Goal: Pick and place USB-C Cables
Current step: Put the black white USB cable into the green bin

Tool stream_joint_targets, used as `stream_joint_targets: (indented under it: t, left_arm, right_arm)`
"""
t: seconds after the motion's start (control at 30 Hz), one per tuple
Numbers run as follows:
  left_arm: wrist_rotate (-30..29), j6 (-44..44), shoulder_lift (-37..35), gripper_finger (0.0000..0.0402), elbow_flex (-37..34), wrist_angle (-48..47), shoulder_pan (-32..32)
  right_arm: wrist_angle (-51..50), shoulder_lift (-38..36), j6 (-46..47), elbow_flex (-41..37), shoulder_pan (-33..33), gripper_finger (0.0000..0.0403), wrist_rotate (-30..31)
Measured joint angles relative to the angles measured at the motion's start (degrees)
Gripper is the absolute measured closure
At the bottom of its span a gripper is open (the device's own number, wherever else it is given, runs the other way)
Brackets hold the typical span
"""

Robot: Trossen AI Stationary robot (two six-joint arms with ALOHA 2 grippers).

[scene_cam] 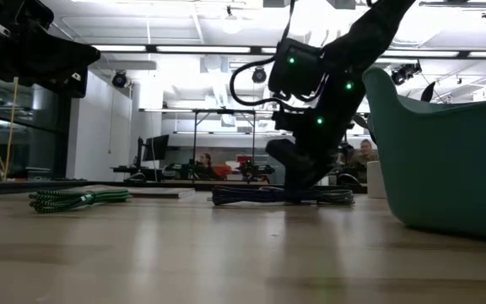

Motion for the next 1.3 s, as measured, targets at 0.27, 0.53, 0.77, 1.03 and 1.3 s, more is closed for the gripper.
stream_joint_targets:
  t: [0.27,0.53,0.77,1.03,1.3]
  left_arm:
    - [0.00,0.00,0.00,0.0401,0.00,-0.02,-0.02]
    - [0.00,0.00,0.00,0.0401,0.00,-0.02,-0.02]
    - [0.00,0.00,0.00,0.0401,0.00,-0.02,-0.01]
    - [0.00,0.00,0.00,0.0401,0.00,-0.04,-0.01]
    - [0.00,0.00,0.00,0.0401,0.00,-0.03,-0.01]
  right_arm:
    - [-0.70,0.09,0.60,0.00,-1.85,0.0219,-5.13]
    - [-0.97,0.09,0.61,0.00,-2.29,0.0219,-4.94]
    - [-1.89,0.11,0.59,0.00,-2.31,0.0263,-5.20]
    - [-3.25,0.15,-3.03,-0.06,-2.40,0.0388,-2.27]
    - [-3.55,-3.68,-8.87,-0.22,-1.05,0.0394,0.08]
